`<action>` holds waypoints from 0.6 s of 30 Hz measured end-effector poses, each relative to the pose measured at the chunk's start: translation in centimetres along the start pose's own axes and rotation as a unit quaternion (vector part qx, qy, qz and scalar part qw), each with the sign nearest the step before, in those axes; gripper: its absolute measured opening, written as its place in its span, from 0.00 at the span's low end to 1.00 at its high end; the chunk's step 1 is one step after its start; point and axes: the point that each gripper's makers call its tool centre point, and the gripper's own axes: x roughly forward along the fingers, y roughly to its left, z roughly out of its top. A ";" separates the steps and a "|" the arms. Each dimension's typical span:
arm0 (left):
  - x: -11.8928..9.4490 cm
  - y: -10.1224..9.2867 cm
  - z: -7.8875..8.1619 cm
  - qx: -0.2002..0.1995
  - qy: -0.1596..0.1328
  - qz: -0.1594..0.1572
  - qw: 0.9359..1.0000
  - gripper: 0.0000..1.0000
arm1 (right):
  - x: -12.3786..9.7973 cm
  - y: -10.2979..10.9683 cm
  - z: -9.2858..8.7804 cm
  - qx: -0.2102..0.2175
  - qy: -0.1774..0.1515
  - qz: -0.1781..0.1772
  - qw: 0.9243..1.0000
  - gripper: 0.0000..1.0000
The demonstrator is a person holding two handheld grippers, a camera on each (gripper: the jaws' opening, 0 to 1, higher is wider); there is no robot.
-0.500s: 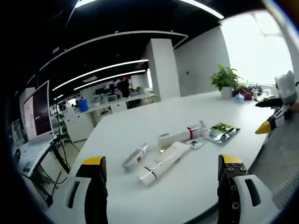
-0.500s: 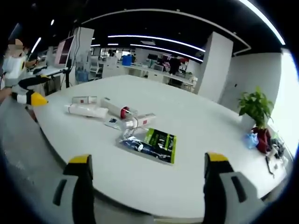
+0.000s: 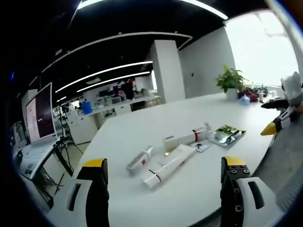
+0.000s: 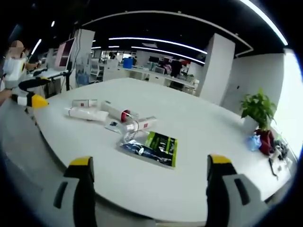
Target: Arrange the skincare products in the storage area until every visible bottle or jar stands upright without overlapping.
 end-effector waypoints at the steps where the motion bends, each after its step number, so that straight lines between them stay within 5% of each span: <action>1: 0.0 0.0 -0.1 0.001 0.004 0.002 1.000 0.97 | 0.0 0.0 0.0 0.000 -0.001 0.001 1.000 1.00; 18: 0.1 -0.4 -0.3 -0.005 0.013 -0.002 1.000 0.97 | -0.4 -0.4 0.8 0.006 -0.031 -0.007 0.999 1.00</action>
